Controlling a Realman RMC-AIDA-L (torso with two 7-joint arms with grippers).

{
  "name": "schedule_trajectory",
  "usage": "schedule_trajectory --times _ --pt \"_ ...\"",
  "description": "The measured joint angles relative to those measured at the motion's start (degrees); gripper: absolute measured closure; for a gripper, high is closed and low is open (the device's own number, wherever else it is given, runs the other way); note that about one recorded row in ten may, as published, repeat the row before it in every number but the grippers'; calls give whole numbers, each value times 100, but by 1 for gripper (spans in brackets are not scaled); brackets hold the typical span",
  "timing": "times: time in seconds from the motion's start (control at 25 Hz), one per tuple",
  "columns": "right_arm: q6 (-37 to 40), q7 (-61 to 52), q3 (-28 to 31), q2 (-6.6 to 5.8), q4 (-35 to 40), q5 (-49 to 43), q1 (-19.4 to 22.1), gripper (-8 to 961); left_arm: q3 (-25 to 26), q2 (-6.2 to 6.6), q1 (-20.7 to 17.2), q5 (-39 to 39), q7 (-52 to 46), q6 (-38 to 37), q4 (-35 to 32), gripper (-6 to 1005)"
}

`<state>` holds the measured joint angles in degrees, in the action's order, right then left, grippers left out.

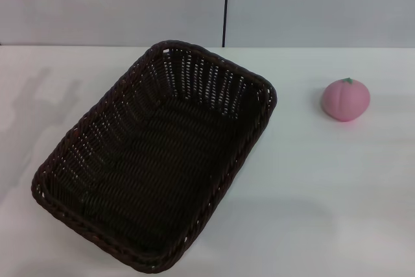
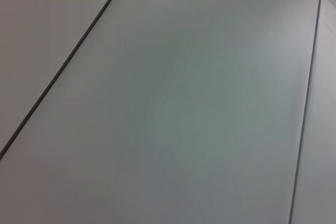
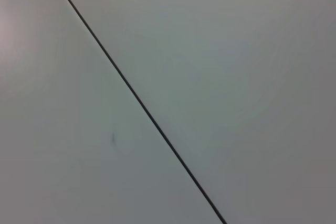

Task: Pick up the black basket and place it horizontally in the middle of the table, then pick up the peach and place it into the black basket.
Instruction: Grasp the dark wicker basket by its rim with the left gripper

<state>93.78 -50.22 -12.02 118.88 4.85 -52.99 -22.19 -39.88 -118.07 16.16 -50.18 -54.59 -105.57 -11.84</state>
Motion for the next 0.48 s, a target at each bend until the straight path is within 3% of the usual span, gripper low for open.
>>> schedule_trajectory --times 0.04,0.24,0.48 --pt "0 -46 -18 1 -2 0 6 345 0 1 -3 0 1 1 0 382" --pt "14 -54 -51 3 -3 -34 30 347 10 -8 -8 0 1 2 -1 155" --pt "47 -80 -123 1 41 -138 84 349 16 -11 -8 0 -27 3 -1 153"
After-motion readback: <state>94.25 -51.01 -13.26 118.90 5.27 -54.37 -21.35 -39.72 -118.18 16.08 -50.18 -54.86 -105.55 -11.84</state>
